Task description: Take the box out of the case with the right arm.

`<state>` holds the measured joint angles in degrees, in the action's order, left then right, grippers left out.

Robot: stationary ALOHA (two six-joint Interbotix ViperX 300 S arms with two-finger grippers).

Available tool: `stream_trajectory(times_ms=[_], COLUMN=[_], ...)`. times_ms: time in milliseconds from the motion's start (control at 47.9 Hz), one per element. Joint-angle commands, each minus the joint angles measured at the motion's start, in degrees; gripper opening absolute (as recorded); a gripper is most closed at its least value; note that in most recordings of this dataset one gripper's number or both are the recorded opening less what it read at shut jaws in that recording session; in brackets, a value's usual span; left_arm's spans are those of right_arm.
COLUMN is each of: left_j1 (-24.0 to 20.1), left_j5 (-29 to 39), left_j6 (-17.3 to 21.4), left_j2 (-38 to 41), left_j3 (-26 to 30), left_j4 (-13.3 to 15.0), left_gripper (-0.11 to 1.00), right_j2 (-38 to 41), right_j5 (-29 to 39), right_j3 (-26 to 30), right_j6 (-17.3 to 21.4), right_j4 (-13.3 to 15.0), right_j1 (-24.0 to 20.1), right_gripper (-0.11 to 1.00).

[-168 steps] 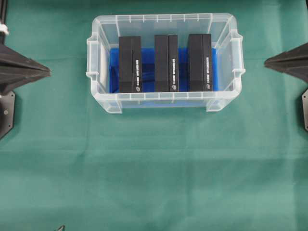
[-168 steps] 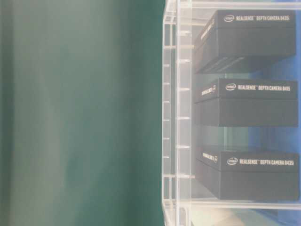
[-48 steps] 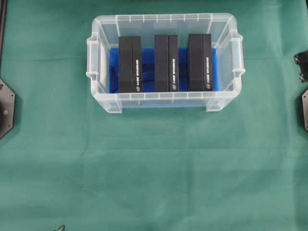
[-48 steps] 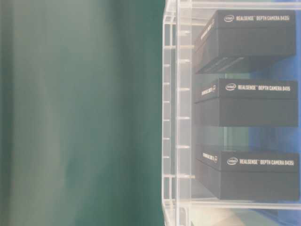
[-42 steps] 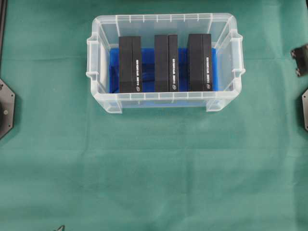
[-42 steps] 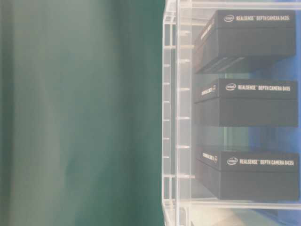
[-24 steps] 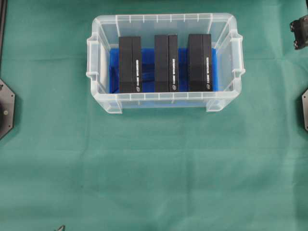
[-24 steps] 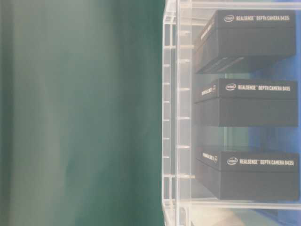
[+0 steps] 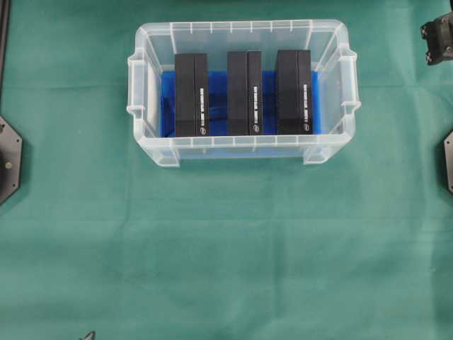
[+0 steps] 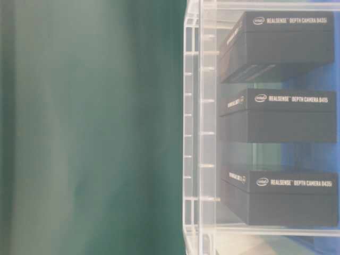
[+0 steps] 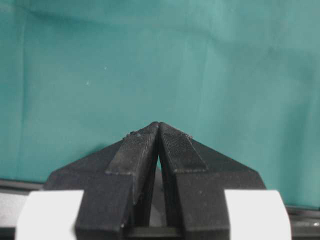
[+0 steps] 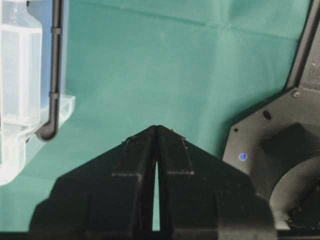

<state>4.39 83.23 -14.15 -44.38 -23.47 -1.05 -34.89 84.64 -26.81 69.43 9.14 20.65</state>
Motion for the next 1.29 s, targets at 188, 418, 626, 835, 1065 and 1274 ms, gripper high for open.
stream_trajectory(times_ms=[188,418,626,835,1065,1274], left_j1=[0.18,0.18,0.18,0.18,0.18,0.18], left_j5=[-0.18,-0.26,-0.09,-0.26,-0.09,-0.09], left_j6=[0.09,0.00,0.18,-0.18,-0.26,-0.09], left_j2=[0.18,0.18,0.18,0.26,0.26,0.18], left_j3=[1.41,1.41,1.41,1.49,1.41,1.23], left_j4=[0.09,0.09,-0.09,0.00,-0.09,-0.26], left_gripper=[0.00,0.00,0.00,0.00,0.00,0.00], right_j2=[-0.09,0.26,0.26,0.26,0.26,0.35], right_j5=[-0.35,0.09,0.44,1.93,2.46,2.46], right_j3=[0.53,0.62,0.53,0.53,0.53,0.62], right_j6=[0.18,0.79,0.79,0.70,0.53,1.05], right_j4=[0.09,0.09,0.00,-0.18,0.00,-1.05], right_j1=[0.26,0.18,0.26,0.26,0.26,0.18], right_gripper=[0.08,0.74,0.94,0.94,0.94,0.94])
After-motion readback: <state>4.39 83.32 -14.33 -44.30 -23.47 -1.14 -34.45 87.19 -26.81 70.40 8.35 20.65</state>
